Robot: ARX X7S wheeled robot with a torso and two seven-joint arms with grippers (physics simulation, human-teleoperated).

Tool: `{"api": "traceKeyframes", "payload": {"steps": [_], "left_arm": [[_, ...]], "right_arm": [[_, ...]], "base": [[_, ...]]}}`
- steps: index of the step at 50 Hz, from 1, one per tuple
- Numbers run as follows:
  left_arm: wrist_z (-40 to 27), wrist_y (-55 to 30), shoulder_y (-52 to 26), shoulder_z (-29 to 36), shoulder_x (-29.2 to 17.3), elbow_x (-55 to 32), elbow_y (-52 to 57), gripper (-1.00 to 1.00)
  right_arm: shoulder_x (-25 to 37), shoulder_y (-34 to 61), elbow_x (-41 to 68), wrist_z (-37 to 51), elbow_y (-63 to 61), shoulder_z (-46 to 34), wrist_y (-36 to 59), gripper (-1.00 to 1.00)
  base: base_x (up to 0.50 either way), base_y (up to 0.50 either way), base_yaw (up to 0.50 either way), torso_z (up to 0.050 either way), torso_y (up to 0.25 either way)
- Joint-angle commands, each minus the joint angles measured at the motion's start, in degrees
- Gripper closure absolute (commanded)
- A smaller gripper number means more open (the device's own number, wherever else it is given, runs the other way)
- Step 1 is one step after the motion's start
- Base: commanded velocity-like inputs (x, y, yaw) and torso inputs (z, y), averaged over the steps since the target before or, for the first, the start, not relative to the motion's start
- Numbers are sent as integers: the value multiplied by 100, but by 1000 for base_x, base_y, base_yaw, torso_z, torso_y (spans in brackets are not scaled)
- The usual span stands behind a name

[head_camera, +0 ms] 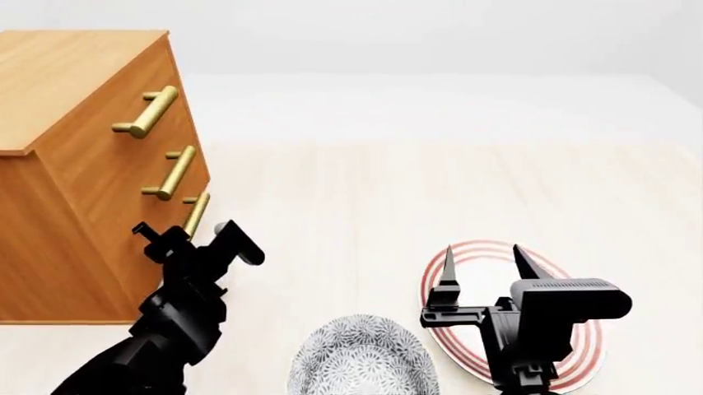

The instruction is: Open the bottom drawer of the cabinet.

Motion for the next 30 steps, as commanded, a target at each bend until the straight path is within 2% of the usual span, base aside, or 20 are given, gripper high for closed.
{"api": "traceKeyframes", "payload": {"steps": [1,30], "left_arm": [[175,248,-111,-188,16,-267,-60,100],[202,320,-126,266,518,39,-44,100]], "right_arm": [[32,-10,36,20,-2,-14,-22,-100],[111,-69,124,79,45,0,-213,-100]], "base": [[12,0,0,0,0],[7,0,-4,-1,0]]}}
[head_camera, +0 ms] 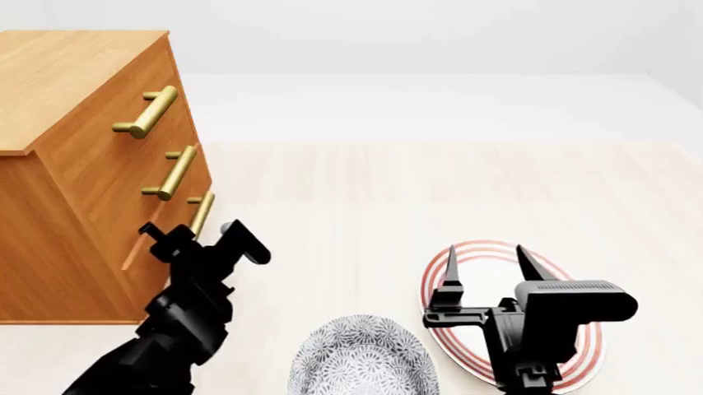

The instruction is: Open the bottom drawer of the cabinet.

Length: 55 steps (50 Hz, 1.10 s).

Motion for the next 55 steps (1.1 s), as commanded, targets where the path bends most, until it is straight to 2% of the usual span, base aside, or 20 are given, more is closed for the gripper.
{"api": "traceKeyframes", "payload": {"steps": [1,15,37,55], "left_arm": [[184,225,-133,650,408,-275,26,100],[298,21,-93,743,643,-326,282,100],[549,-994,183,650,189,-616,2212,100],[521,-846,118,737,460,-632,2068,100]], "right_arm": [[26,-39,36,19,30,12,-99,-100],[38,-52,83,22,67,-7,-179,-100],[71,-38,113,70,106,-79,-207,-100],[131,-66,177,107,80,-61,-250,-100]], "base": [[14,0,-7,0,0],[6,-2,-9,-1,0],[4,-3,-8,0,0],[7,0,-5,-1,0]]}}
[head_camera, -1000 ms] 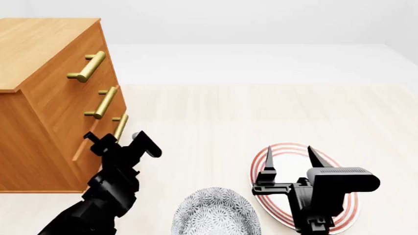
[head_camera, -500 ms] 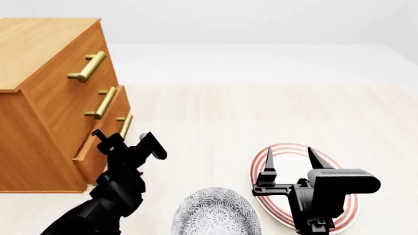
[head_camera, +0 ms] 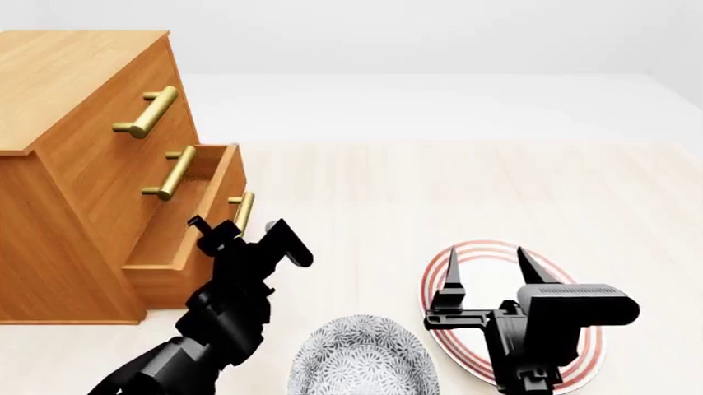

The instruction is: Open the bottom drawer of the cabinet.

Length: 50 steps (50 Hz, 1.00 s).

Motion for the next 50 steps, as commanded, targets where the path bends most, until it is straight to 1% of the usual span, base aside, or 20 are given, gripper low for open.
{"api": "traceKeyframes", "payload": {"steps": [1,8,14,19,25,31,32,33,35,45,47,48,50], "left_arm": [[142,274,-179,347,319,-535,358,100],[106,479,-292,545,546,-663,-41,100],[-136,493,-460,1371,555,-1584,-13,100],[-285,522,-555,1809,551,-2071,53,100],[-345,534,-631,1965,524,-2285,108,100],[-393,309,-640,1972,385,-2368,494,100],[-455,227,-653,1951,325,-2386,669,-100],[-458,151,-661,1956,287,-2400,784,-100],[-546,-147,-661,1946,58,-2462,1432,-100],[-793,-810,-727,1841,-371,-2629,2618,-100],[-910,-980,-730,1707,-575,-2745,3136,-100],[-990,-1129,-755,1503,-732,-2914,3503,-100],[-1146,-1235,-819,1250,-882,-3047,3814,-100]], "right_arm": [[30,-14,41,15,5,11,-44,-100],[58,-53,77,15,27,47,-114,-100],[73,-60,101,28,35,68,-144,-100],[80,-61,108,37,43,55,-151,-100],[87,-46,110,53,38,32,-143,-100],[98,-38,116,60,30,12,-149,-100],[101,-39,116,62,29,10,-148,-100],[104,-40,122,65,25,12,-148,-100],[112,-44,133,75,11,22,-142,-100],[132,-26,166,80,11,1,-138,-100],[137,-25,166,82,10,-4,-140,-100],[140,-23,168,84,8,-6,-137,-100],[143,-15,173,85,14,-12,-133,-100]], "base": [[18,0,-6,0,0],[7,0,-6,-1,0],[10,0,-6,-2,0],[12,0,-6,0,0],[11,-1,-6,-2,0],[6,0,-6,0,0],[14,0,0,0,0],[0,0,-7,0,0],[0,0,0,0,0],[0,0,0,0,0],[0,0,0,0,0],[0,0,0,0,0],[0,0,0,0,0]]}}
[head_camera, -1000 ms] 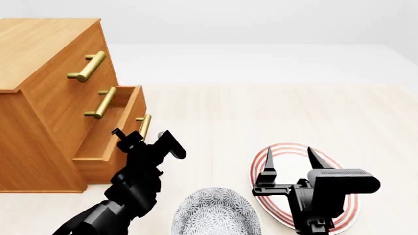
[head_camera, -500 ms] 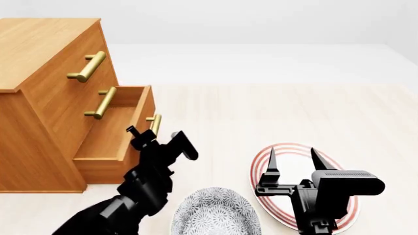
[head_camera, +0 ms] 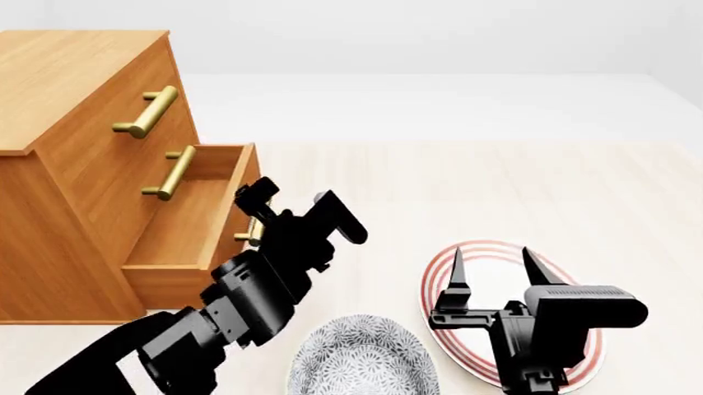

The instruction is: Open the bottom drawer of the cabinet.

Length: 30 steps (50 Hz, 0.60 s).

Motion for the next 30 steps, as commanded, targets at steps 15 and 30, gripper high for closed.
{"api": "traceKeyframes", "payload": {"steps": [15,30], "left_arm": [[-1438,-2572,-881,-3483,-1025,-3293,2535,-100],[-1417,-3057,-1151,-3661,-950,-3554,1673,-100]], "right_arm": [[38,103,58,22,76,-47,6,-100],[51,161,65,45,143,-69,-28,-100]], "base": [[0,0,0,0,0],[0,0,0,0,0]]}}
